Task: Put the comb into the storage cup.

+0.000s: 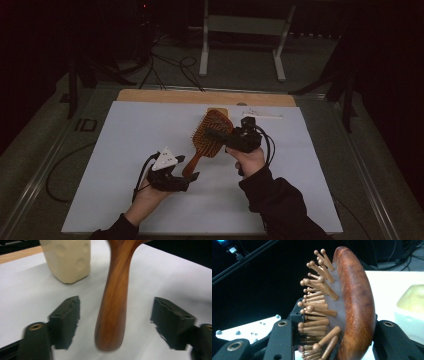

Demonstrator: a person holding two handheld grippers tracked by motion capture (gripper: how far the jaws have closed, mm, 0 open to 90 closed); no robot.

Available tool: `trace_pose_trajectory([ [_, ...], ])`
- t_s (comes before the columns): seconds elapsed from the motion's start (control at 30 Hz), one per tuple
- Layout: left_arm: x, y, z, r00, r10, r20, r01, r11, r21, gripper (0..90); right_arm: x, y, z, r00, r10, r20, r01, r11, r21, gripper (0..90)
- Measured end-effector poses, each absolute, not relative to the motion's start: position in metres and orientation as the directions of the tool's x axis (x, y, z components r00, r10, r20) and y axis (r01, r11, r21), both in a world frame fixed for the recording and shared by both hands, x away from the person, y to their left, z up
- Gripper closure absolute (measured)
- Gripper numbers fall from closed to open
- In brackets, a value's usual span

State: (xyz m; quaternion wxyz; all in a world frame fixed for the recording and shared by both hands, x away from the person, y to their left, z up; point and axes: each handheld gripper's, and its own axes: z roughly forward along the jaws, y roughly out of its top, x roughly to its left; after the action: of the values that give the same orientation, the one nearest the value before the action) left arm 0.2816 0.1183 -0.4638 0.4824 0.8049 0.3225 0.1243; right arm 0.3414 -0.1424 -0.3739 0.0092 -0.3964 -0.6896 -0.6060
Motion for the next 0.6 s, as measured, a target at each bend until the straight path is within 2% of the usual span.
trace_pose_trajectory([
  [0.3, 0.280, 0.137, -0.464, 0.757, 0.644, -0.109, 0.412, -0.342, 0.845, 1.5, 0.350, -0.153, -0.347, -0.707, 0.559, 0.434, 0.501, -0.037, 0.865, 53.0],
  [0.6, 0.275, 0.156, -0.473, 0.741, 0.654, -0.149, 0.449, -0.318, 0.835, 0.0, 0.359, -0.159, -0.330, -0.718, 0.577, 0.390, 0.456, -0.035, 0.889, 52.9],
])
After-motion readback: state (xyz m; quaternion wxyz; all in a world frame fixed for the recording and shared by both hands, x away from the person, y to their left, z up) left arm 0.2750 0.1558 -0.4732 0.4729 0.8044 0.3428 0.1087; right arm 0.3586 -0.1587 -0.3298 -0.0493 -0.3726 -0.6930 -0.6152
